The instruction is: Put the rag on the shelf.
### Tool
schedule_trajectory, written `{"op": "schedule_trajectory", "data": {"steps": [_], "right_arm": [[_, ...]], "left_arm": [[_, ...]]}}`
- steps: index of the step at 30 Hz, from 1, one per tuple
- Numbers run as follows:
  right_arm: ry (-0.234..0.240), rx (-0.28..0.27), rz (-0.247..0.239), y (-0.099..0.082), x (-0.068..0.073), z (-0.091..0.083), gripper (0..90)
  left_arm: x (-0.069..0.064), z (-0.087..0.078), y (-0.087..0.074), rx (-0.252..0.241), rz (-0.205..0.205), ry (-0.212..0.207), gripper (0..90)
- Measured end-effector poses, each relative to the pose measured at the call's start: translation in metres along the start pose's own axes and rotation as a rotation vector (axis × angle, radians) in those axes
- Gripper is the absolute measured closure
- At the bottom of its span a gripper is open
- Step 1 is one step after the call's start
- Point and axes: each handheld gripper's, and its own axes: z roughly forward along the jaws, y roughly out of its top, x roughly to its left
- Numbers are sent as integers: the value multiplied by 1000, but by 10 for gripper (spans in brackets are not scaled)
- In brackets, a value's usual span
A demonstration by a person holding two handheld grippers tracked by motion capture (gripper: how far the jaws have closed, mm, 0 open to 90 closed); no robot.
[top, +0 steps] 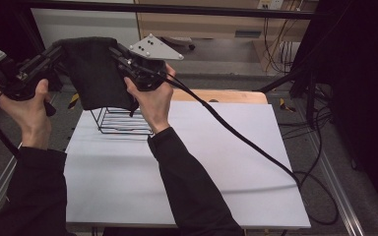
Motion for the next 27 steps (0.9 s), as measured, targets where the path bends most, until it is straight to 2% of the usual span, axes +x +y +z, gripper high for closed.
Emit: {"op": "schedule_trajectory", "data": {"steps": [7, 14, 19, 23, 25, 27], "right_arm": [[-7, -13, -3, 9, -4, 4, 810], [-15, -18, -18, 19, -6, 11, 810], [-27, -24, -31, 25, -8, 19, 811], [-31, -30, -43, 28, -8, 26, 811], [-28, -34, -43, 30, -8, 28, 810], [-25, -36, -43, 32, -8, 30, 810]], "left_arm": [[2, 7, 9, -10, 8, 8, 820], [7, 14, 16, -30, -3, 16, 820], [10, 19, 23, -30, 14, 35, 820], [13, 24, 28, -28, 6, 51, 820], [15, 26, 32, -19, 16, 62, 820], [18, 27, 35, -22, 7, 60, 820]]}}
